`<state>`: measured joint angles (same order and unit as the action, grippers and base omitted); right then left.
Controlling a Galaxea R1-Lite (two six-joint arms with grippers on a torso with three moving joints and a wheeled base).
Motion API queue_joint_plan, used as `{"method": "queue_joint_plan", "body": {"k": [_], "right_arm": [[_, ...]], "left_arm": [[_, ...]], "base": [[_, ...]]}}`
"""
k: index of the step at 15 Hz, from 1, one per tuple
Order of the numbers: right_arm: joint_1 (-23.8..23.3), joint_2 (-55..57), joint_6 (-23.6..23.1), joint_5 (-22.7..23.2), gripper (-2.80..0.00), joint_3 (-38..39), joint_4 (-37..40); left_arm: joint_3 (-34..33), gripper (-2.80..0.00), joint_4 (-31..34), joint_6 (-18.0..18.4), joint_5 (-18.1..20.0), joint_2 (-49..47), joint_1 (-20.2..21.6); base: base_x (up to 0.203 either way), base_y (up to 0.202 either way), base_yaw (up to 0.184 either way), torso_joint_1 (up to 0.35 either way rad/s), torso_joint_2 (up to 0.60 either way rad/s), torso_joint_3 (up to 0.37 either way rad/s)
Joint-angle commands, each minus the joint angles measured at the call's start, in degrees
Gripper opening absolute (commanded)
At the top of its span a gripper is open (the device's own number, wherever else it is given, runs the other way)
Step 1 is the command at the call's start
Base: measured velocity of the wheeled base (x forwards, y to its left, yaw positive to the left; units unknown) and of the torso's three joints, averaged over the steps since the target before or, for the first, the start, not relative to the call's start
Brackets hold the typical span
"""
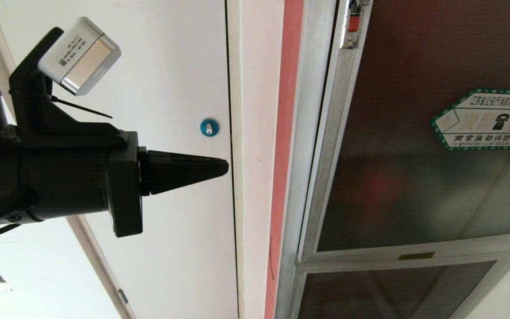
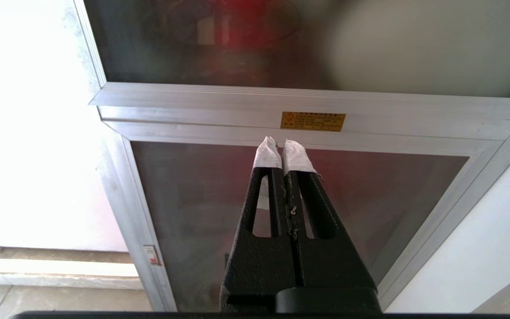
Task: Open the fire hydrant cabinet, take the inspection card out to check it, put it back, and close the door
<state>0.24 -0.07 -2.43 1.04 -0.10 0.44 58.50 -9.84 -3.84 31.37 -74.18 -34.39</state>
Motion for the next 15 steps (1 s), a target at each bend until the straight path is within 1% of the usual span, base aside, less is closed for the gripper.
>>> {"method": "queue_joint_plan", "body": {"k": [1, 6, 9, 12, 15], "right_arm": [[0.0, 0.0, 0.0, 0.0, -2.80, 0.0, 0.0], [0.0, 0.0, 0.0, 0.0, -2.80, 0.0, 0.0], [0.0, 0.0, 0.0, 0.0, -2.80, 0.0, 0.0], [0.0, 0.0, 0.0, 0.0, -2.80, 0.0, 0.0], [0.0, 0.0, 0.0, 0.0, -2.80, 0.0, 0.0]], "left_arm": [[2.1, -2.80, -0.1, 0.0, -0.1, -1.8, 1.4], [7.6, -2.80, -0.1, -0.2, 0.2, -6.5, 1.1], [11.3, -2.80, -0.1, 0.1, 0.2, -10.4, -0.4], [16.3, -2.80, -0.1, 0.0, 0.1, -14.0, -3.3], [22.2, -2.80, -0.1, 0.0, 0.1, -18.6, -3.9]], "base": [[0.000, 0.000, 0.000, 0.000, 0.00, 0.000], [0.000, 0.000, 0.000, 0.000, 0.00, 0.000], [0.000, 0.000, 0.000, 0.000, 0.00, 0.000], [0.000, 0.000, 0.000, 0.000, 0.00, 0.000], [0.000, 0.000, 0.000, 0.000, 0.00, 0.000]]}}
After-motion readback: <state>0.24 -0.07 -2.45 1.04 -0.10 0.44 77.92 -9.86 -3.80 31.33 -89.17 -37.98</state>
